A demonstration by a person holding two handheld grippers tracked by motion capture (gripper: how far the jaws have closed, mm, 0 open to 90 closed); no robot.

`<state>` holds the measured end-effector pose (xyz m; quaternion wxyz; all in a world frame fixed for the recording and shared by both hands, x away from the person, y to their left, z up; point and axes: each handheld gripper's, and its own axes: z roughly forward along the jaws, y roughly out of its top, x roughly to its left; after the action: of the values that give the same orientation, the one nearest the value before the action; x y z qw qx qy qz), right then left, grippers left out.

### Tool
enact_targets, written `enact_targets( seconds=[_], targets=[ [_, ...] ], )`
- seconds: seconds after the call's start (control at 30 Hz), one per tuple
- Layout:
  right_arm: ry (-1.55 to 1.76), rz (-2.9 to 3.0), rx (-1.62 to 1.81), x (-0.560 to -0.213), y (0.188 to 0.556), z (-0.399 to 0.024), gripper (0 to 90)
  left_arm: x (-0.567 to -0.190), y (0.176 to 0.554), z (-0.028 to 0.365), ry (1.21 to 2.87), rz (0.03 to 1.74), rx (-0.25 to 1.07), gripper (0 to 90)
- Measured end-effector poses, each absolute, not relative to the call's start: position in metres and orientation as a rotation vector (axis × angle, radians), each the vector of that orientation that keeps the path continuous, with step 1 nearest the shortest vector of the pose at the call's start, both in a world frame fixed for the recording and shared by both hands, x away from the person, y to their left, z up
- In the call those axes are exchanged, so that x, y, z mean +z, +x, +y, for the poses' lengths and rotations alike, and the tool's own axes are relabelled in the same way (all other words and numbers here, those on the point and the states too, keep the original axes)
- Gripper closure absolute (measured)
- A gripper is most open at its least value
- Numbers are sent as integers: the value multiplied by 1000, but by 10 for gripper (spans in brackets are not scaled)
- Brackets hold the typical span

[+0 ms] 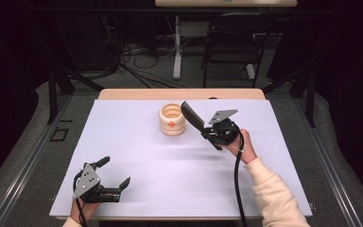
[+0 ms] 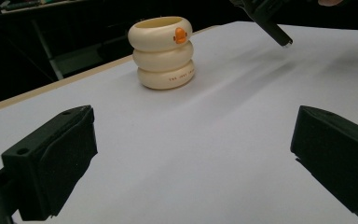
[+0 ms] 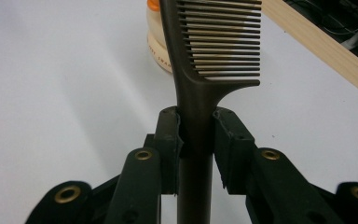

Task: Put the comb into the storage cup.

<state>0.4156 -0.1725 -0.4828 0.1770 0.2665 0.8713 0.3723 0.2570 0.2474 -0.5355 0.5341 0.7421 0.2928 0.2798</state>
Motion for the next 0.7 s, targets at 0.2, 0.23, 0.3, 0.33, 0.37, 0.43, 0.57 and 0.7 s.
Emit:
enact_targets(
  seconds=[0.2, 0.23, 0.3, 0.33, 0.37, 0.43, 0.57, 0.7],
  targets=[
    [769, 2442, 1066, -482, 416, -170, 722, -535, 257, 248, 1769, 698, 667, 0],
    [765, 2439, 1068, -482, 416, -170, 722, -535, 257, 248, 1768, 698, 666, 0],
    [765, 2435, 1068, -481, 416, -169, 722, -535, 257, 247, 1769, 698, 668, 0],
    [763, 2434, 1070, -481, 416, -168, 722, -535, 257, 247, 1768, 698, 667, 0],
    [758, 2432, 1070, -481, 416, -167, 722, -535, 257, 247, 1768, 699, 667, 0],
    [764, 2424, 1075, -479, 416, -166, 721, -535, 257, 247, 1768, 700, 667, 0],
    [766, 2412, 1085, -477, 416, -165, 722, -535, 257, 247, 1768, 700, 673, 0],
    [756, 2404, 1096, -475, 417, -163, 722, -535, 257, 248, 1770, 697, 676, 0]
  ],
)
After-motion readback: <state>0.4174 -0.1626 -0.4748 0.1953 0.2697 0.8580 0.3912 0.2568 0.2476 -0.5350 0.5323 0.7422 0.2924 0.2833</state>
